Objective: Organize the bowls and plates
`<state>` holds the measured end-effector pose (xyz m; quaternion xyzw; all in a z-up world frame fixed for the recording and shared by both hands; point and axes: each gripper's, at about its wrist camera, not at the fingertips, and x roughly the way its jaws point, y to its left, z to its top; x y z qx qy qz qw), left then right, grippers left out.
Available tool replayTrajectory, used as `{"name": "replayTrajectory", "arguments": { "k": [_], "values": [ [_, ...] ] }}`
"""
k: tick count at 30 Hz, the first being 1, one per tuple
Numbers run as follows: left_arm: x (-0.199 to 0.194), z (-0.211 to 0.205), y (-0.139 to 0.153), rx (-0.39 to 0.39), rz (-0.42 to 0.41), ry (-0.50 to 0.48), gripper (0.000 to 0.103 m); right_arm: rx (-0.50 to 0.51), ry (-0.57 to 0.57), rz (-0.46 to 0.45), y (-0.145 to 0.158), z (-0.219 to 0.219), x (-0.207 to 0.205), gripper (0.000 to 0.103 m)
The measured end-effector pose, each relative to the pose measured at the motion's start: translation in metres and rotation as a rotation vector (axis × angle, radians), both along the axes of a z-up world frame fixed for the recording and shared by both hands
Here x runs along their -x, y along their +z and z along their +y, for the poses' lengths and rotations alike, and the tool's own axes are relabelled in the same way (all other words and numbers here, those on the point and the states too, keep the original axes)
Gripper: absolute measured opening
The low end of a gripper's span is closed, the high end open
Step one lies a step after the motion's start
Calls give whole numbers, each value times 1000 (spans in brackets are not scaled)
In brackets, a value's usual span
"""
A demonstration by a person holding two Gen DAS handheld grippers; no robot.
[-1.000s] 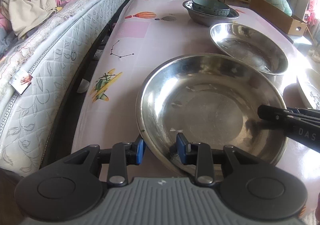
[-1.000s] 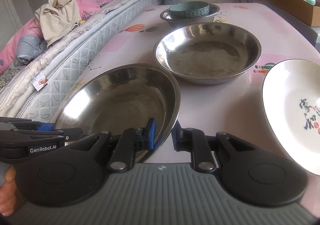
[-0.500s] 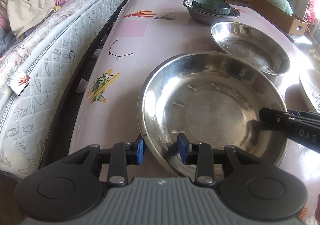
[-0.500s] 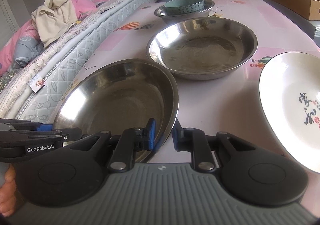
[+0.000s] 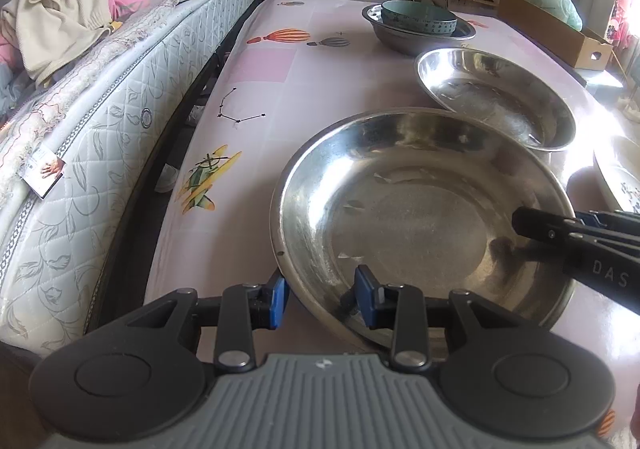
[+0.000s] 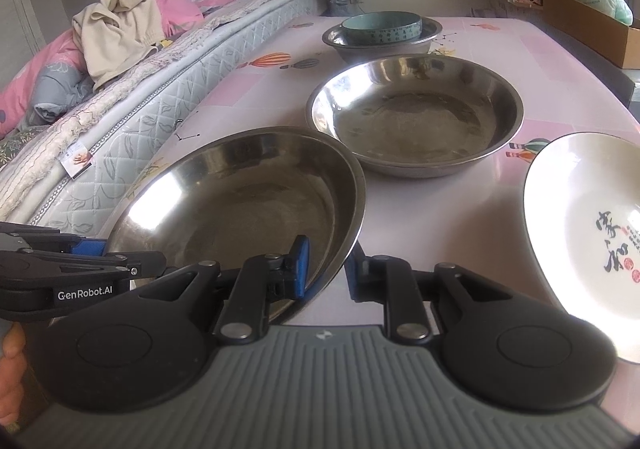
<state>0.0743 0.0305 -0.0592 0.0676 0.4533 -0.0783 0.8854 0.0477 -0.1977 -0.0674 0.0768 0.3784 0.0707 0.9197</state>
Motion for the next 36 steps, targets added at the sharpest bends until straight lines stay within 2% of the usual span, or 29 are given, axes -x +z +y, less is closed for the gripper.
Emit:
{"name": "replayTrajectory", "arguments": {
  "k": [12,22,27,30,32,36],
  "values": [
    [5,2,4,16,-8,-10,36,16,17,-22,2,3,4,20],
    [-9,21,3,96,0,26,36,-7,-2,3,-5,-6,3,20],
    [-23,25,3,111,-13,30,36,-16,-18,-3,-4,-11,-3,20],
    [-30,23,2,106,-17,27,33,-15,-18,-3,-5,-10,-7,20],
    [-32,21,1,103,-15,25,26,-15,-18,-1,-6,-10,-10,20],
    [-32,18,0,84,-28,32,25,4,-15,-6,-8,-7,-12,19]
  ]
}}
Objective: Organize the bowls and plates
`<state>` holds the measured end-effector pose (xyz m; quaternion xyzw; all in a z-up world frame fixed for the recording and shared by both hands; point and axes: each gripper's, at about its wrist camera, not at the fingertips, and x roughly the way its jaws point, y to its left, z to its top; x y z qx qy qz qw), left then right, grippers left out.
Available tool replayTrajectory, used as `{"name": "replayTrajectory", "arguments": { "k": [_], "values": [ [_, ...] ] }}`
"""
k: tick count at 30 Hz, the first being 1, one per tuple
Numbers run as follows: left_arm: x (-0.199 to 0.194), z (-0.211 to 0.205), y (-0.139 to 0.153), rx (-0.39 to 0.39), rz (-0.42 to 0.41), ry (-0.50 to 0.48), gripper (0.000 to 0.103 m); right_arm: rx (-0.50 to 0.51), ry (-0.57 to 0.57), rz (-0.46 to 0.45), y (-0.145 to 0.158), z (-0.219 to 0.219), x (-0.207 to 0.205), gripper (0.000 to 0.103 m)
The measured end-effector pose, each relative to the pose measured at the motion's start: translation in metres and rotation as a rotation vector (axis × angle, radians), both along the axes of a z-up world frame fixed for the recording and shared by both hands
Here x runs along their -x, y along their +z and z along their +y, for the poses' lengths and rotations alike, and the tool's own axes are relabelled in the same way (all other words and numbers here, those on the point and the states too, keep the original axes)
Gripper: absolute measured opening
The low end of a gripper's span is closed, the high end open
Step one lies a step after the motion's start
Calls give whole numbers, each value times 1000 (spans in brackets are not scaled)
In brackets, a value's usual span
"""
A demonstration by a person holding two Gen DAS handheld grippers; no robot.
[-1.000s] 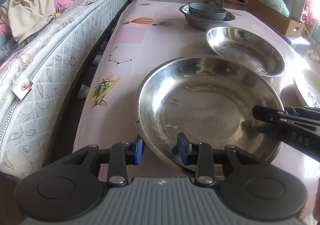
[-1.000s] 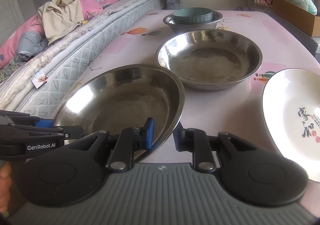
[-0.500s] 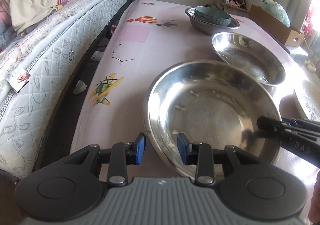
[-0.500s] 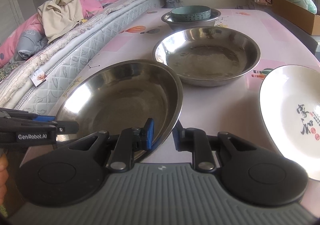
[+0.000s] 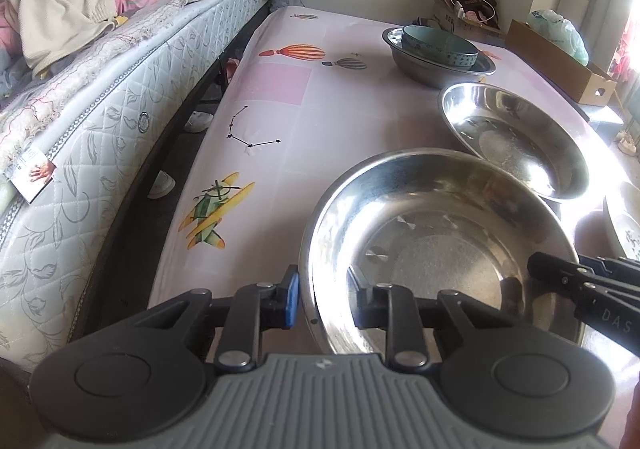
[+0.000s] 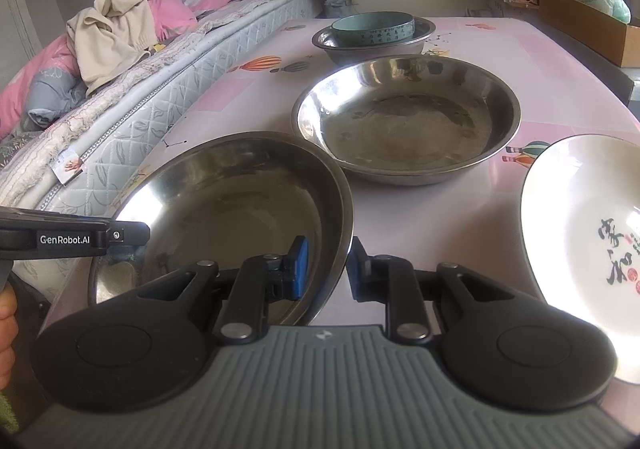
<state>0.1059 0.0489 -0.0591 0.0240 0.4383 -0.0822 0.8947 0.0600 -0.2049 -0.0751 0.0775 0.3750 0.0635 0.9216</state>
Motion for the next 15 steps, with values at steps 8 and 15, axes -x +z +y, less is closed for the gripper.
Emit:
{"name": "replayTrajectory", "arguments": {
  "k": [8,15],
  "values": [
    [5,-1,4,-12,-18,6,25,26,3,-15,1,4,1,18],
    [4,3,2,20,10,6,26,30,5,-18,1,3,1,17]
  ]
}}
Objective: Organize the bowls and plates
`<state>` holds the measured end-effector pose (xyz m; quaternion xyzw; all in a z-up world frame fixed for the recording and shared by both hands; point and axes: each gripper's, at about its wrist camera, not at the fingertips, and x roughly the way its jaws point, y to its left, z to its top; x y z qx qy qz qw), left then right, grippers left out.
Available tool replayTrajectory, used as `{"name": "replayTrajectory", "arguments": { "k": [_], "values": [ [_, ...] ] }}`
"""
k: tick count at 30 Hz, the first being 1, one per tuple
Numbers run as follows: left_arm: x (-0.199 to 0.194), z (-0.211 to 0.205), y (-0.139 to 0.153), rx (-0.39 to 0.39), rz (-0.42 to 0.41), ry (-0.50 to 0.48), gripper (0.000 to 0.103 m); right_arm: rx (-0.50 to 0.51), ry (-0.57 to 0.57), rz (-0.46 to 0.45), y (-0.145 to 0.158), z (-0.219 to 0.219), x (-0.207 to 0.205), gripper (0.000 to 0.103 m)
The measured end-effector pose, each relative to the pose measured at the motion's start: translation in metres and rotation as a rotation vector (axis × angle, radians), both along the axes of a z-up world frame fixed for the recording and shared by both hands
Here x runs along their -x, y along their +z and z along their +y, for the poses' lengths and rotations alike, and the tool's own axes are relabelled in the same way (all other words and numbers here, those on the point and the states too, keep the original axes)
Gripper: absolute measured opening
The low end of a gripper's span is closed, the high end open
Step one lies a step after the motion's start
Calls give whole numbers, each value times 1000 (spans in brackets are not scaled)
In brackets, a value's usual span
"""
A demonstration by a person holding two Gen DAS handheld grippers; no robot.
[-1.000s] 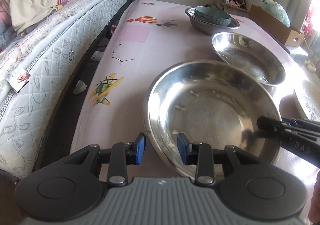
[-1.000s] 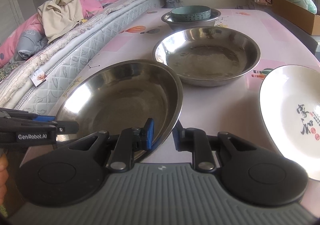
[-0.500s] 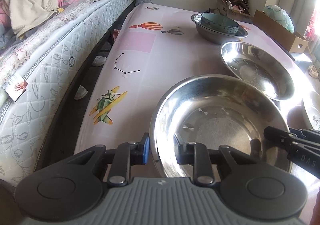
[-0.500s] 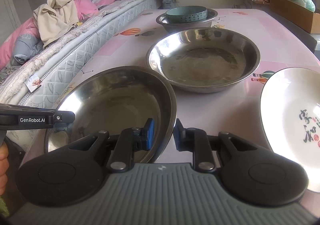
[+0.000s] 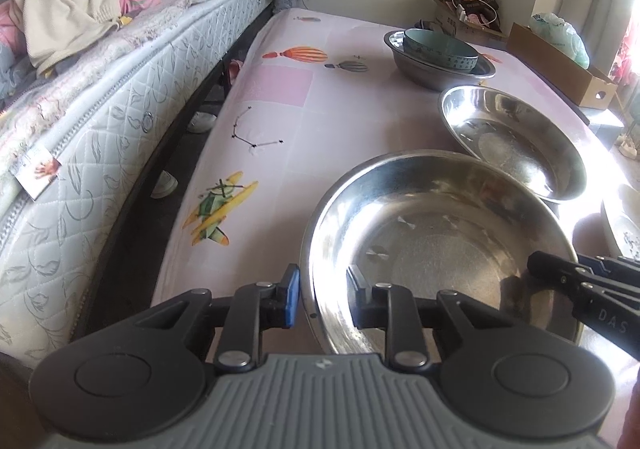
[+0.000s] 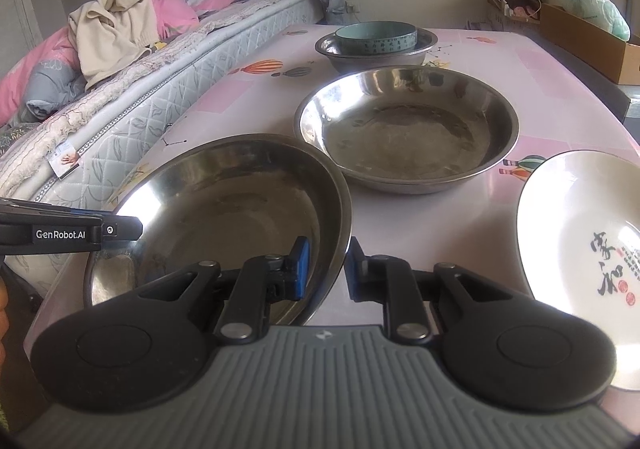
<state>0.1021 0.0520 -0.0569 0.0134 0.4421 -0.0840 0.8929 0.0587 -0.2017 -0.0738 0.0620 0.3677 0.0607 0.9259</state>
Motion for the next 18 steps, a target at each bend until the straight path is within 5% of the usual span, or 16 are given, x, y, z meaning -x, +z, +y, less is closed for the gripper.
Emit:
{"name": "replayTrajectory", "arguments": {
  "k": [5,18],
  "values": [
    [-3,1,-8,29,47,2,27,-10,-7,13,-3,0,0,17],
    [7,1,0,1,-3,16,27,24,0,-7,1,6,4,18]
  ]
}}
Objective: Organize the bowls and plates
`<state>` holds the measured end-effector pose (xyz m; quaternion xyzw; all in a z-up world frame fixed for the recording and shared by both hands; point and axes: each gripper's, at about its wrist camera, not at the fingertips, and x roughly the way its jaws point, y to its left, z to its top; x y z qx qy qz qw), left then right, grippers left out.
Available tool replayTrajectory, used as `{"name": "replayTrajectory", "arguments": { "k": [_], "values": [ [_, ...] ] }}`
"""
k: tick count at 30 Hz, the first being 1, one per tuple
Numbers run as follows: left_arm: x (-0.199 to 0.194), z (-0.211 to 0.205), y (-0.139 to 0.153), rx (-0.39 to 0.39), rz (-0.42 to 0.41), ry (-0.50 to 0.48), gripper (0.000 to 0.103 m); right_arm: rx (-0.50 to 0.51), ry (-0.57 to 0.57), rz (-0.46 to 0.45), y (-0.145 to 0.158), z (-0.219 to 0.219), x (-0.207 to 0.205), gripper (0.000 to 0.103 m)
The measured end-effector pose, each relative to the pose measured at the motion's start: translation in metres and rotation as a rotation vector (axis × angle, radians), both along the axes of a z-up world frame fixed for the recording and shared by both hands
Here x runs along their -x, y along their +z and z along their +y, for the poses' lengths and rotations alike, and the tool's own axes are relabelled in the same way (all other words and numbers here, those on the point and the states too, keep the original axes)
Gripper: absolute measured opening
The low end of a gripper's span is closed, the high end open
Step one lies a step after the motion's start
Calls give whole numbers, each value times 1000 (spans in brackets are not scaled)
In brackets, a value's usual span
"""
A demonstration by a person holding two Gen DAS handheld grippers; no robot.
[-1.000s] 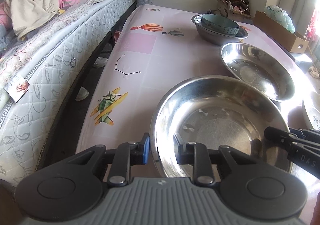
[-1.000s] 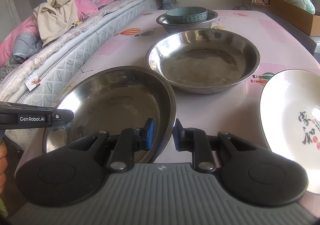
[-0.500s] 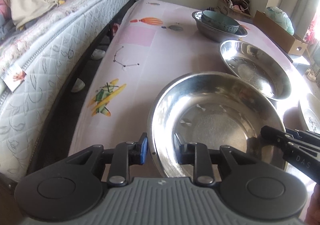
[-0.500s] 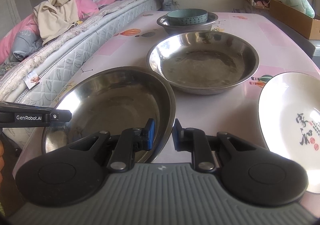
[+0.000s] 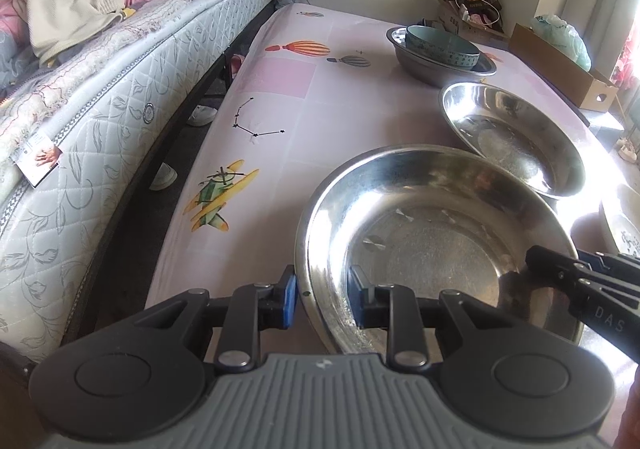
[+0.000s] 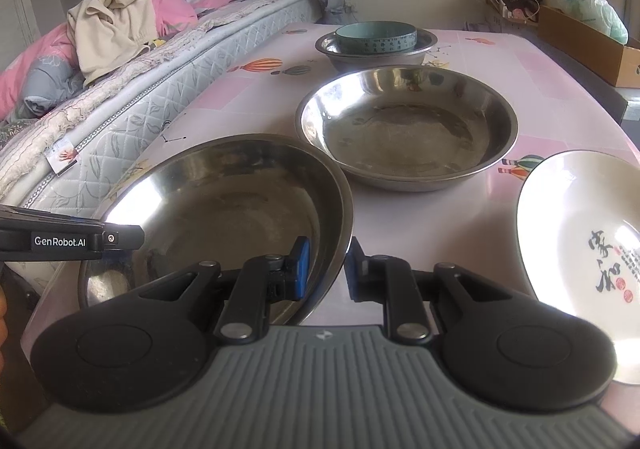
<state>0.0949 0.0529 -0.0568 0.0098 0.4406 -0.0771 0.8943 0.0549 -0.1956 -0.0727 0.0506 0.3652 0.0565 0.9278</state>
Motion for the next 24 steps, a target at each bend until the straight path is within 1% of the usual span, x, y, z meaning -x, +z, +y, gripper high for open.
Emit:
{"name": "replayTrajectory", "arguments": {
  "k": [9,24],
  "values": [
    [8,3,9,1,-35,5,27,10,14,-19,5,3,7,18],
    [16,4,32,4,-100,1,27,12,15,-75,24,5,19,18]
  ]
}}
